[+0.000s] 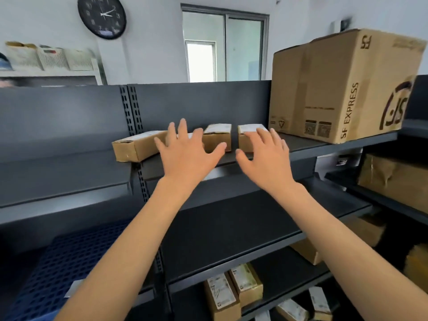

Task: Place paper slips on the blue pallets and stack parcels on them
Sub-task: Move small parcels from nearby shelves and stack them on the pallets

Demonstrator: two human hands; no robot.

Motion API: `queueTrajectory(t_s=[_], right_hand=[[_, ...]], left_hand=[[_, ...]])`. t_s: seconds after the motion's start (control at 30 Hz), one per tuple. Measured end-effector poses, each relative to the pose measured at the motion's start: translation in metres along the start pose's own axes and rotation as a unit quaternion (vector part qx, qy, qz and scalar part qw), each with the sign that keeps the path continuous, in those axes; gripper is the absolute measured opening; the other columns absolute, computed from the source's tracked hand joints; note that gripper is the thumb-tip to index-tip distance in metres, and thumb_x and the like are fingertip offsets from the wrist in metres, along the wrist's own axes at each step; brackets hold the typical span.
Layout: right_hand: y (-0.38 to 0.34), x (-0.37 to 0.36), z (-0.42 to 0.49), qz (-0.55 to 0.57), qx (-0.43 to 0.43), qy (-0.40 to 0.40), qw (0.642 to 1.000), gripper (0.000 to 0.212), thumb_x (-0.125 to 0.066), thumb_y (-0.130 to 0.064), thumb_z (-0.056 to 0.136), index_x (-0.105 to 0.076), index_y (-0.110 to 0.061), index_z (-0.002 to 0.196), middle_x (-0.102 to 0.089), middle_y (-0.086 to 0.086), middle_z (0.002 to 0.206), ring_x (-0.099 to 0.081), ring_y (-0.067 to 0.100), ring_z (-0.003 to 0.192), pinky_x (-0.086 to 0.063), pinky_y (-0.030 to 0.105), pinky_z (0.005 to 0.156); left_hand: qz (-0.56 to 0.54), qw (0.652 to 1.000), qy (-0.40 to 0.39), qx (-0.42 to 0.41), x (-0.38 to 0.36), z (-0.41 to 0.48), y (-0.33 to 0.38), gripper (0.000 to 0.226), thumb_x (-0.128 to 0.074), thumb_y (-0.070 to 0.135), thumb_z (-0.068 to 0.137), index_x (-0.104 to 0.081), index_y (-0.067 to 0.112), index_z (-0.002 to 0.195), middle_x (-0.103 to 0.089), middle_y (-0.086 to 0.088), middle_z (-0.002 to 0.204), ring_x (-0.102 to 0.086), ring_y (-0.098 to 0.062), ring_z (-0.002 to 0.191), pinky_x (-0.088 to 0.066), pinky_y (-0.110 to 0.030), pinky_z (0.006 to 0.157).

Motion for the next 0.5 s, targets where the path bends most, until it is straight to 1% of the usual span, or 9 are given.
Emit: queueTrajectory(t_s=[0.03, 0.07, 0.1, 0.17, 0.2, 0.27, 0.33, 0.4, 0.5], right_hand=[[0.006, -0.009, 0.014, -0.013, -0.02, -0.02, 1.0, 0.061, -0.045, -0.055, 0.088, -0.045, -0.022, 0.14, -0.037, 0.012, 0.153, -0.018, 0.039, 0.146, -0.02, 0.061, 0.113], [0.012, -0.018, 0.028, -0.028, -0.036, -0.04, 0.998, 0.068, -0.043, -0.061, 0.088, -0.037, -0.025, 0.146, -0.029, 0.013, 0.157, -0.009, 0.041, 0.148, -0.014, 0.063, 0.114], [0.018, -0.025, 0.04, -0.041, -0.049, -0.056, 0.996, 0.074, -0.041, -0.066, 0.088, -0.03, -0.026, 0.149, -0.021, 0.014, 0.16, -0.002, 0.042, 0.148, -0.01, 0.065, 0.114], [0.028, -0.038, 0.061, -0.053, -0.067, -0.079, 0.993, 0.083, -0.038, -0.074, 0.085, -0.021, -0.028, 0.152, -0.013, 0.015, 0.162, 0.003, 0.042, 0.148, -0.013, 0.066, 0.112], [0.032, -0.044, 0.067, -0.053, -0.071, -0.09, 0.992, 0.086, -0.038, -0.077, 0.083, -0.02, -0.029, 0.152, -0.013, 0.015, 0.162, 0.0, 0.042, 0.148, -0.018, 0.065, 0.111], [0.039, -0.052, 0.073, -0.042, -0.071, -0.099, 0.992, 0.084, -0.043, -0.076, 0.083, -0.025, -0.03, 0.15, -0.017, 0.014, 0.161, -0.013, 0.04, 0.145, -0.034, 0.059, 0.103], [0.045, -0.057, 0.077, -0.022, -0.064, -0.085, 0.994, 0.071, -0.051, -0.067, 0.085, -0.038, -0.028, 0.144, -0.027, 0.012, 0.156, -0.028, 0.037, 0.137, -0.045, 0.05, 0.091], [0.052, -0.056, 0.084, 0.0, -0.062, -0.078, 0.995, 0.059, -0.057, -0.056, 0.086, -0.05, -0.025, 0.136, -0.034, 0.01, 0.152, -0.033, 0.036, 0.132, -0.046, 0.046, 0.085], [0.057, -0.05, 0.092, 0.039, -0.049, -0.065, 0.996, 0.054, -0.057, -0.046, 0.085, -0.055, -0.023, 0.133, -0.037, 0.009, 0.15, -0.032, 0.035, 0.133, -0.046, 0.046, 0.084]], left_hand=[[0.022, 0.999, -0.028, 0.024, -0.006, 0.01, 0.001, 0.081, -0.034, 0.081, 0.08, -0.043, 0.029, 0.141, -0.018, -0.01, 0.161, -0.01, -0.034, 0.148, -0.013, -0.066, 0.111], [0.047, 0.997, -0.05, 0.041, -0.012, 0.018, 0.002, 0.083, -0.033, 0.082, 0.079, -0.042, 0.028, 0.141, -0.019, -0.011, 0.16, -0.012, -0.036, 0.147, -0.015, -0.068, 0.108], [0.069, 0.994, -0.063, 0.05, -0.017, 0.024, 0.004, 0.082, -0.035, 0.082, 0.078, -0.044, 0.028, 0.139, -0.024, -0.01, 0.158, -0.018, -0.037, 0.144, -0.023, -0.066, 0.105], [0.092, 0.992, -0.063, 0.053, -0.026, 0.037, 0.007, 0.073, -0.041, 0.076, 0.08, -0.052, 0.026, 0.131, -0.038, -0.006, 0.147, -0.034, -0.034, 0.133, -0.038, -0.053, 0.092], [0.094, 0.992, -0.061, 0.055, -0.029, 0.042, 0.008, 0.067, -0.043, 0.072, 0.081, -0.054, 0.025, 0.128, -0.042, -0.005, 0.142, -0.038, -0.033, 0.129, -0.039, -0.046, 0.084], [0.1, 0.991, -0.058, 0.06, -0.034, 0.048, 0.009, 0.055, -0.046, 0.061, 0.085, -0.055, 0.026, 0.126, -0.045, -0.003, 0.138, -0.041, -0.031, 0.124, -0.035, -0.041, 0.076], [0.112, 0.991, -0.049, 0.061, -0.037, 0.05, 0.012, 0.046, -0.048, 0.052, 0.086, -0.056, 0.027, 0.124, -0.048, -0.003, 0.135, -0.043, -0.03, 0.12, -0.032, -0.039, 0.072], [0.099, 0.992, -0.037, 0.066, -0.038, 0.05, 0.015, 0.044, -0.049, 0.048, 0.086, -0.058, 0.029, 0.124, -0.047, -0.002, 0.138, -0.042, -0.03, 0.123, -0.036, -0.04, 0.075], [0.047, 0.994, 0.003, 0.098, -0.028, 0.051, 0.015, 0.05, -0.05, 0.048, 0.086, -0.056, 0.03, 0.132, -0.039, 0.0, 0.151, -0.036, -0.029, 0.132, -0.043, -0.043, 0.087]])
Point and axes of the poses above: each hand's wrist, its own z-axis towards the middle knuckle, its own x-axis out of the back of the hand, y = z × x, the point moved 2 cm from there along z, towards the middle knuckle
